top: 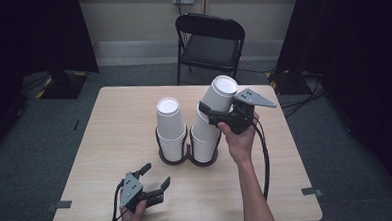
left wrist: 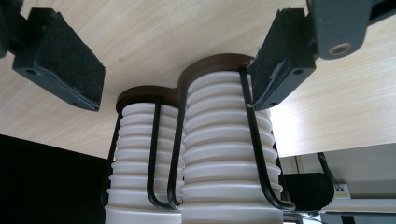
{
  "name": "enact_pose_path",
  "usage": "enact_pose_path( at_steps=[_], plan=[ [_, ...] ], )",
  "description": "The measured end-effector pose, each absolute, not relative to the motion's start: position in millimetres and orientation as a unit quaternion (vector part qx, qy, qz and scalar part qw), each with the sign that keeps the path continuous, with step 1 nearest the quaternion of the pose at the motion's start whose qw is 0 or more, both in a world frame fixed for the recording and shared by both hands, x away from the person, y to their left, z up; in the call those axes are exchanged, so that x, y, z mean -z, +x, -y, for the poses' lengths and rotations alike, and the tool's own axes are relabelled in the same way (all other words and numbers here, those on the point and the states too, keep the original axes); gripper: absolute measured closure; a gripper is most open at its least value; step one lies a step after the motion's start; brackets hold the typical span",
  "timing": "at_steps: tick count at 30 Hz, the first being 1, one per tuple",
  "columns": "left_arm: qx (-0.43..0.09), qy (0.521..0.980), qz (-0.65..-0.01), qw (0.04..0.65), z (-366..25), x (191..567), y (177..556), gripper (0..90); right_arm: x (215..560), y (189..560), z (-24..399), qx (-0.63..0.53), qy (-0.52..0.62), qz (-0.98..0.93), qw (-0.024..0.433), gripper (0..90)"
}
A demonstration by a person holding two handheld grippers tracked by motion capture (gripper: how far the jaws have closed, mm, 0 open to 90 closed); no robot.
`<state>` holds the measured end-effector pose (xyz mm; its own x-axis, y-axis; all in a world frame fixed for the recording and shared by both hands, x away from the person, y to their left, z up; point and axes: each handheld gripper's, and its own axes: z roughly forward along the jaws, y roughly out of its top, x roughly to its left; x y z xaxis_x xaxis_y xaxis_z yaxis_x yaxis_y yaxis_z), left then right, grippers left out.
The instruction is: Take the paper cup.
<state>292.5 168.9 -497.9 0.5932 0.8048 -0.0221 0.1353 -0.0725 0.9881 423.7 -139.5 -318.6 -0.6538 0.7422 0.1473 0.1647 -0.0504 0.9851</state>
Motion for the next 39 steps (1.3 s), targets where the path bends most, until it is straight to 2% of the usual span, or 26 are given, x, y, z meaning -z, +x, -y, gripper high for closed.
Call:
enact_pose_path(
  at_steps=[22, 32, 39],
  plan=[
    [-0.29, 0.67, -0.355, 0.583, -169, 498, 292, 17.7, 318, 395, 186, -0.633, 0.381, -0.626, 0.249, 14.0],
    [-0.283, 0.662, -0.378, 0.583, -171, 498, 293, 18.5, 332, 381, 199, -0.612, 0.395, -0.636, 0.254, 14.1],
    [-0.262, 0.669, -0.373, 0.587, -172, 497, 294, 17.8, 344, 370, 203, -0.61, 0.406, -0.636, 0.241, 14.2]
  ],
)
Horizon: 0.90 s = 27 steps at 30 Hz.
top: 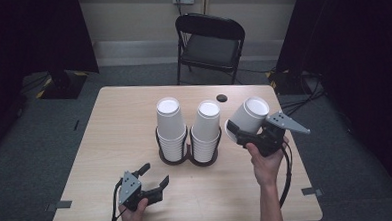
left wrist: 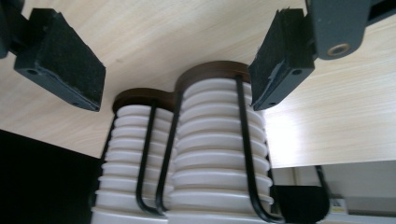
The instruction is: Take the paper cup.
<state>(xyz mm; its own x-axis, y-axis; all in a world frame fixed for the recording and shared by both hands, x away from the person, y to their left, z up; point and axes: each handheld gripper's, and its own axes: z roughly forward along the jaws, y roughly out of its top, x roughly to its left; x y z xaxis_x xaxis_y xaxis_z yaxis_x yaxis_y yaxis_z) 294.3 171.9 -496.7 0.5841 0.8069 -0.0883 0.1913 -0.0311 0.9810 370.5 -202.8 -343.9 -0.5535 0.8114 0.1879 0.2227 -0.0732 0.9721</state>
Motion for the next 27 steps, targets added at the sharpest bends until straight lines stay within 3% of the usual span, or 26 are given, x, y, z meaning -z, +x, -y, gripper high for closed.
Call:
enact_pose_path(
  at_steps=[7, 10, 27],
  plan=[
    [-0.242, 0.67, -0.365, 0.6, -173, 495, 293, 18.2, 365, 357, 196, -0.614, 0.407, -0.637, 0.227, 14.1],
    [-0.193, 0.657, -0.365, 0.63, -175, 495, 294, 21.0, 372, 351, 193, -0.614, 0.407, -0.639, 0.223, 14.1],
    [-0.199, 0.671, -0.339, 0.629, -160, 490, 299, 27.0, 418, 333, 154, -0.65, 0.408, -0.631, 0.113, 14.2]
  ],
)
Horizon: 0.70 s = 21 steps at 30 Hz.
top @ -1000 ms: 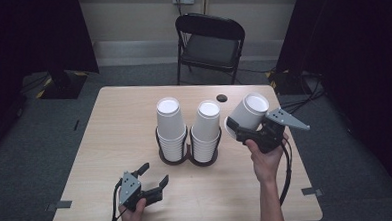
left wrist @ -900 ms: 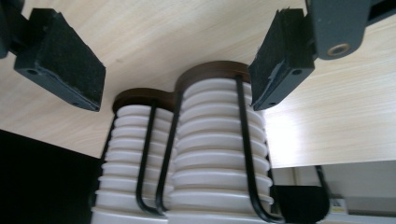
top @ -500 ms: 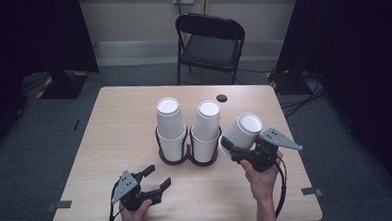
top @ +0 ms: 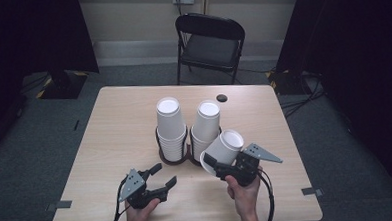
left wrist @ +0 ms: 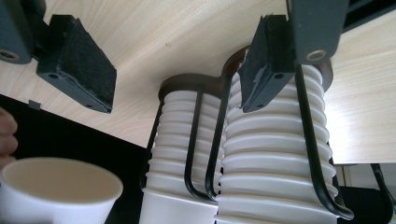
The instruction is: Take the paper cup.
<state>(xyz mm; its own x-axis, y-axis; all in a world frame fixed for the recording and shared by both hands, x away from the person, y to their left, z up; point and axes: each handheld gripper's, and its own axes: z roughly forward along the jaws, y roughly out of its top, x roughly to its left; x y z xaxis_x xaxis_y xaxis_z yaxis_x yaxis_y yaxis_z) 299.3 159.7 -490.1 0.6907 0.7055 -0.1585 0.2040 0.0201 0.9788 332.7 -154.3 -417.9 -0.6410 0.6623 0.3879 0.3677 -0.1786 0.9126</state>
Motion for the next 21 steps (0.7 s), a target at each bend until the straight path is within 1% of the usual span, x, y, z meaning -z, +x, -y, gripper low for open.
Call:
enact_pose_path(
  at_steps=[5, 10, 14, 16, 17, 19, 21],
  plan=[
    [-0.188, 0.668, -0.329, 0.64, -158, 489, 300, 28.2, 426, 330, 146, -0.653, 0.409, -0.631, 0.097, 14.2],
    [-0.195, 0.669, -0.32, 0.642, -154, 486, 300, 28.3, 433, 328, 141, -0.658, 0.415, -0.622, 0.086, 14.2],
    [-0.189, 0.668, -0.31, 0.65, -150, 485, 305, 29.8, 436, 326, 141, -0.675, 0.418, -0.605, 0.059, 14.2],
    [-0.195, 0.668, -0.301, 0.651, -149, 485, 305, 33.8, 439, 325, 141, -0.687, 0.418, -0.593, 0.043, 14.2],
    [-0.196, 0.668, -0.299, 0.653, -147, 484, 304, 34.1, 440, 324, 141, -0.69, 0.419, -0.589, 0.037, 14.2],
    [-0.193, 0.668, -0.292, 0.656, -145, 484, 304, 39.2, 443, 322, 138, -0.696, 0.422, -0.58, 0.021, 14.2],
    [-0.196, 0.668, -0.289, 0.657, -143, 483, 303, 41.0, 446, 321, 135, -0.699, 0.425, -0.575, 0.009, 14.2]
  ],
)
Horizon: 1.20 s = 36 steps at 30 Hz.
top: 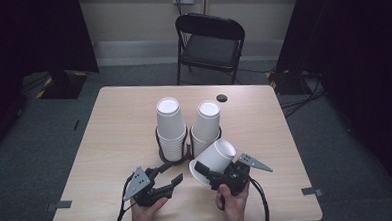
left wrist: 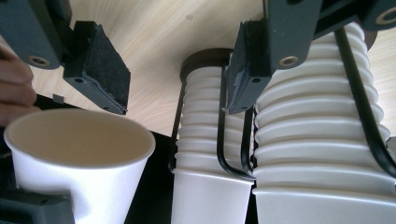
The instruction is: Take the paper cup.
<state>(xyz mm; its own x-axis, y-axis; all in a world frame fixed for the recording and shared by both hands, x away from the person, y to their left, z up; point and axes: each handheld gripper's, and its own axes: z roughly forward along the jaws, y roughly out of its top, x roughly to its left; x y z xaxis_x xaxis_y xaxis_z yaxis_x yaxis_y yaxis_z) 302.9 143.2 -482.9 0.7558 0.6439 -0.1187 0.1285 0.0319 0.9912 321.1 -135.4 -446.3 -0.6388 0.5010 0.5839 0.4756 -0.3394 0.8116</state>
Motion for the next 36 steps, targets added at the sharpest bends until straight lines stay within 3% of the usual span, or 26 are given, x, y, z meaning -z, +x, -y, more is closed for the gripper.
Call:
enact_pose_path(
  at_steps=[4, 27, 36],
  plan=[
    [-0.193, 0.666, -0.276, 0.666, -141, 482, 302, 49.1, 452, 320, 131, -0.706, 0.428, -0.563, -0.021, 14.2],
    [-0.223, 0.649, -0.231, 0.689, -116, 487, 303, 58.0, 469, 312, 111, -0.707, 0.432, -0.547, -0.119, 14.2],
    [-0.242, 0.64, -0.237, 0.69, -113, 487, 302, 72.0, 473, 310, 99, -0.692, 0.425, -0.566, -0.147, 14.0]
  ],
)
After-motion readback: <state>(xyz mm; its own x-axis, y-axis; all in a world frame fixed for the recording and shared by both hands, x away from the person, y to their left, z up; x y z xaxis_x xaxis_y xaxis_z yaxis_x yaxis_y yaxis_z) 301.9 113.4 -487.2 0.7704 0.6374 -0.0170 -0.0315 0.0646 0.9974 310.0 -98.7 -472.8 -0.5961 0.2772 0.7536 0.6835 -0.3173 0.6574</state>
